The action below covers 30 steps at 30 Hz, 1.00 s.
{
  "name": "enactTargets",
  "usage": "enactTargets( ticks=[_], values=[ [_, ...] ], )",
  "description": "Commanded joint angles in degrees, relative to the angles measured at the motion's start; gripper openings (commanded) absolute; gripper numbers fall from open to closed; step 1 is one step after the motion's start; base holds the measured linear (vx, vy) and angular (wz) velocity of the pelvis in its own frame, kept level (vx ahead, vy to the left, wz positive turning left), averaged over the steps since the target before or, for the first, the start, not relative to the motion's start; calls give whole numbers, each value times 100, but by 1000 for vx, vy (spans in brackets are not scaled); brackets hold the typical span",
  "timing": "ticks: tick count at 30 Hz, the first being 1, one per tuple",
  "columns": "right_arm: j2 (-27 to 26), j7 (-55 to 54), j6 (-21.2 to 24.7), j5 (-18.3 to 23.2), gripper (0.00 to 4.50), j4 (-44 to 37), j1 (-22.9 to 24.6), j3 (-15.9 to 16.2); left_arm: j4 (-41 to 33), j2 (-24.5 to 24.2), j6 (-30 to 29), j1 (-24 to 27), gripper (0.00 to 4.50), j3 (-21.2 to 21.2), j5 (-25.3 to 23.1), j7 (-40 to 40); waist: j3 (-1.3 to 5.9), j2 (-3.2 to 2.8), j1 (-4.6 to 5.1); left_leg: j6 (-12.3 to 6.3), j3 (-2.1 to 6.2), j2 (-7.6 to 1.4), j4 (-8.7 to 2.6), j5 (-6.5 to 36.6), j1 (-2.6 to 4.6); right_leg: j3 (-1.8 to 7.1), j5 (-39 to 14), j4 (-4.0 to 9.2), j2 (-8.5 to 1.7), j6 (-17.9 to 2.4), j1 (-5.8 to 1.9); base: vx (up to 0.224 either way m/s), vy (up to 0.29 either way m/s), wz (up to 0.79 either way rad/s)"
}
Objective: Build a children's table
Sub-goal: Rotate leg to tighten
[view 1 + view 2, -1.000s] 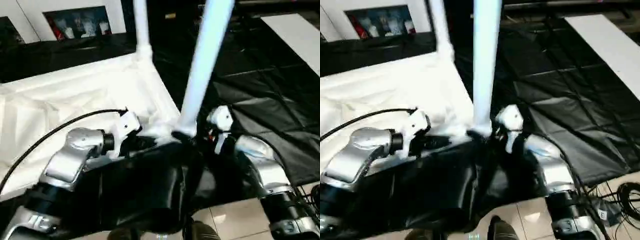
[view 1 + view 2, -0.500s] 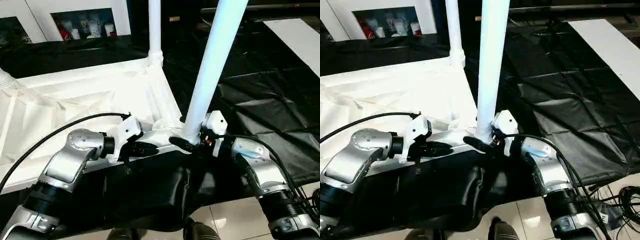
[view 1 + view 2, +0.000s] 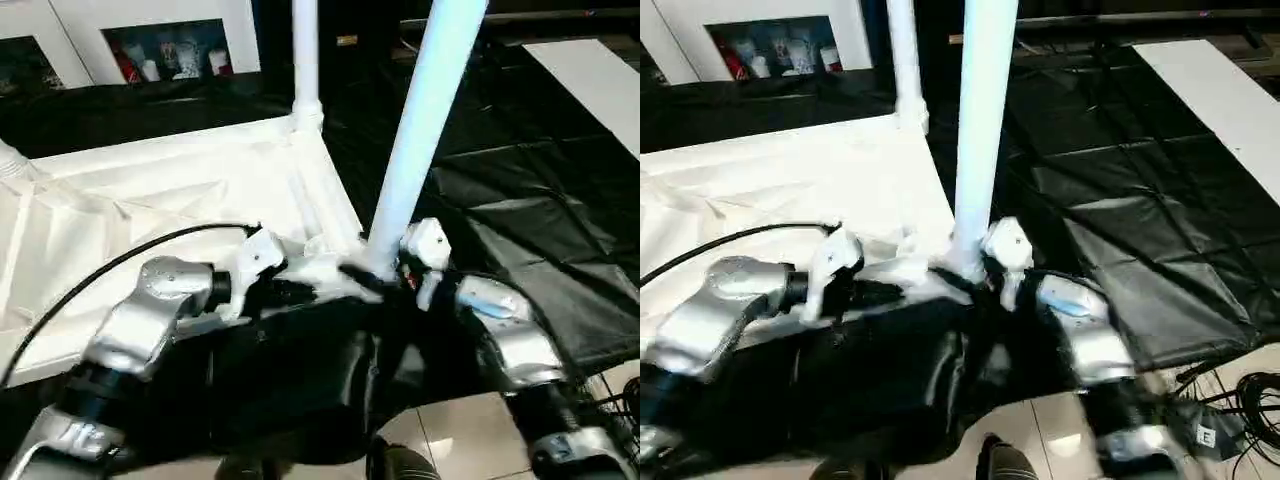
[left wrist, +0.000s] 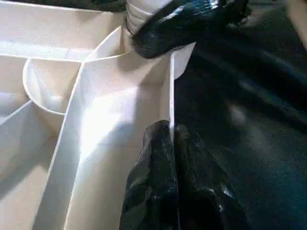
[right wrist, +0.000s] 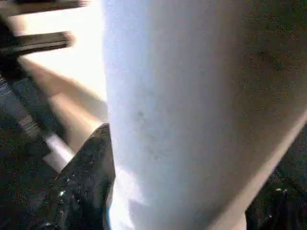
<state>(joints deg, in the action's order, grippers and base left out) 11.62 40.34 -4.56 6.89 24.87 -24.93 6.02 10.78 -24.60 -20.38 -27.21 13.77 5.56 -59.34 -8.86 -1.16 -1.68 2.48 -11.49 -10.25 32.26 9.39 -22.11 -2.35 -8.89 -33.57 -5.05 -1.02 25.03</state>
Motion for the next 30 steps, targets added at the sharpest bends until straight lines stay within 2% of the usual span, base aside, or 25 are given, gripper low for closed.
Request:
enactTargets(
  ticks=[1,2,3,4,6,10,12,13,17,18,20,22,23,24,25,26,27,29,30],
  values=[
    [-257,-826,323,-75,270,175,5,-200,318,233,-112,71,0,-57,-95,556,364,71,6,-397,102,-237,-373,1216,109,228,-1840,400,-280,-1256,-301,0,0,0],
    [-265,-842,330,-74,270,176,5,-204,321,239,-114,70,0,-60,-97,568,363,62,12,-368,101,-235,-373,1243,112,235,-1886,401,-284,-1219,-295,0,0,0],
    [-486,-1269,511,-65,270,202,7,-296,437,398,-157,36,0,-114,-170,909,352,69,6,-324,103,-236,-388,1350,124,237,-2041,429,-284,-1145,-275,0,0,0],
    [-750,-1790,714,-102,270,246,7,-369,580,600,-208,-6,0,-164,-292,1370,340,50,11,-265,108,-237,-403,1421,129,243,-2160,449,-280,-1103,-253,0,0,0],
    [-963,-2190,829,-158,270,327,-11,-392,699,783,-270,-47,0,-198,-396,1778,335,65,24,-166,117,-225,-422,1581,135,239,-2380,469,-264,-983,-236,0,0,0],
    [-1651,-3266,1059,-226,270,744,-202,-531,908,1464,-506,-159,0,-398,-614,3015,309,66,49,-57,149,-221,-466,1900,142,227,-2737,522,-280,-729,-207,0,0,0],
    [-1831,-3505,1063,-279,270,908,-309,-519,949,1612,-505,-180,0,-370,-697,3250,292,67,34,-81,143,-206,-466,2057,175,230,-2874,574,-270,-599,-155,0,0,0],
    [-1963,-3552,957,-371,270,1049,-424,-449,1003,1696,-396,-200,0,-315,-771,3333,284,82,52,-79,166,-203,-486,2105,132,222,-2958,566,-279,-536,-171,0,0,0],
    [-2020,-3318,810,-325,270,1099,-571,-419,917,1604,-336,-165,0,-192,-787,2954,273,113,60,-79,185,-190,-496,2283,133,217,-3367,623,-303,-278,-150,0,0,0],
    [-2001,-3245,729,-327,326,1073,-581,-420,856,1539,-355,-134,0,-162,-775,2821,280,105,56,-78,191,-191,-496,2266,127,220,-3375,617,-311,-261,-151,0,0,0],
    [-1982,-3137,641,-318,340,1031,-588,-446,766,1433,-340,-82,0,-118,-756,2629,286,99,55,-113,183,-200,-504,2187,115,229,-3236,615,-312,-263,-146,0,0,0],
    [-1879,-2989,568,-332,369,930,-566,-395,663,1292,-335,-10,0,-82,-726,2402,273,106,129,-99,224,-198,-538,2171,25,198,-3151,585,-315,-303,-210,0,0,0],
    [-1850,-2969,546,-347,369,903,-557,-379,642,1262,-345,4,0,-75,-719,2355,271,113,154,-93,235,-198,-545,2171,1,188,-3132,577,-312,-304,-223,0,0,0],
    [-1711,-2745,437,-332,377,804,-519,-354,569,1108,-95,75,0,-25,-696,2062,271,109,183,-96,245,-196,-544,2201,-3,184,-3174,583,-319,-315,-224,0,0,0],
    [-1595,-2630,334,-356,392,734,-484,-349,516,1031,44,121,0,-18,-671,1890,277,144,214,-118,237,-199,-530,2177,7,195,-3136,587,-320,-345,-214,0,0,0],
    [-1468,-2524,233,-400,402,658,-445,-315,468,948,168,164,0,-6,-627,1705,275,126,202,-133,238,-205,-525,2159,23,205,-3104,586,-331,-379,-204,0,0,0],
    [-1319,-2399,122,-453,402,569,-397,-266,415,849,310,210,0,14,-570,1486,295,124,195,-179,199,-214,-498,2038,62,228,-2819,582,-321,-473,-178,0,0,0],
    [-1034,-2050,-25,-462,422,352,-280,-200,298,624,533,298,0,76,-438,1048,307,129,168,-324,144,-220,-470,1720,54,248,-2157,510,-293,-759,-203,0,0,0],
    [-998,-1992,-39,-449,422,314,-260,-200,280,589,547,309,0,86,-414,990,317,124,167,-366,133,-229,-464,1658,63,251,-2026,495,-288,-834,-198,51,-23,6]
  ],
)
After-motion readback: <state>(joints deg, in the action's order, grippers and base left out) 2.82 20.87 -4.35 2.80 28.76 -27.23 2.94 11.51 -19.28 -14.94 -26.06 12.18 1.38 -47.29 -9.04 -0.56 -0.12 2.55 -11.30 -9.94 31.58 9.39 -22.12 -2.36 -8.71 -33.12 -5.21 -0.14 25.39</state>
